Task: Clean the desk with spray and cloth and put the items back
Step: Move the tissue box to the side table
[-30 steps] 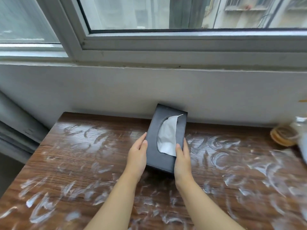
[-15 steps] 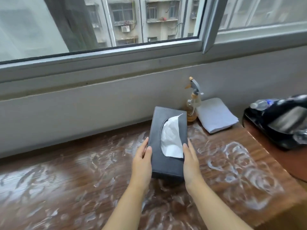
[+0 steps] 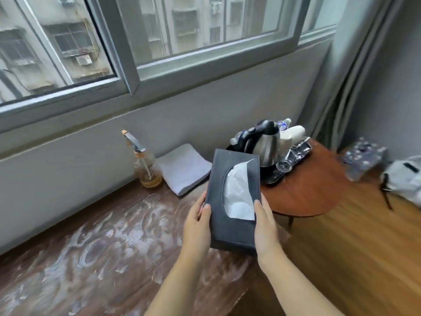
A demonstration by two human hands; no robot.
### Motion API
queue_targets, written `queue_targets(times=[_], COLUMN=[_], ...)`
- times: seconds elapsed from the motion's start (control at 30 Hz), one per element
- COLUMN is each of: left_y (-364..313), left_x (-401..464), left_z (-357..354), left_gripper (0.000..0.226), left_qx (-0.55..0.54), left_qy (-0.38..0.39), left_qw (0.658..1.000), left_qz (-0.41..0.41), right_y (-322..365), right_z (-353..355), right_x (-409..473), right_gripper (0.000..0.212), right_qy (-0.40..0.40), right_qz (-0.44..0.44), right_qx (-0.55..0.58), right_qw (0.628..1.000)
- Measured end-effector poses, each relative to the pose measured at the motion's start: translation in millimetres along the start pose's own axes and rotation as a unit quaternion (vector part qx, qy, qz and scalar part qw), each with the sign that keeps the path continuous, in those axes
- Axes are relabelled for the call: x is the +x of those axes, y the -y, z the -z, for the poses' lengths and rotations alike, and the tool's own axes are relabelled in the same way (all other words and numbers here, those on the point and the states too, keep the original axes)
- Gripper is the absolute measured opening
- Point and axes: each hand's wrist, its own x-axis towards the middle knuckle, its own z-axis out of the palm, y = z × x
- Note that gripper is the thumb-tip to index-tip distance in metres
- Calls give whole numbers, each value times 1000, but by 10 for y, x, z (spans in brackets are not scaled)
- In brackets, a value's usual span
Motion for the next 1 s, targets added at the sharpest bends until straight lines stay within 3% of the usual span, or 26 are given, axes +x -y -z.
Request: queue_targets(times=[0.47, 0.67, 1.0], left_y=[369, 484, 789], left_x=[341, 739, 1672], left_z=[-2119, -2728, -3315], left_gripper=[35, 35, 37], left_qx=[52, 72, 115], left_qy=[148, 211, 246], left_qw=[988, 975, 962], left_qz=[0, 4, 26], right_y=[355, 401, 236], right_z=[1784, 2140, 2359], right_x=[920, 1375, 2369], right_gripper=[43, 47, 48], right_qy=[-156, -204, -240], right_qz=[10, 8, 8], right_qx=[67, 90, 93], right_qw=[985, 975, 966])
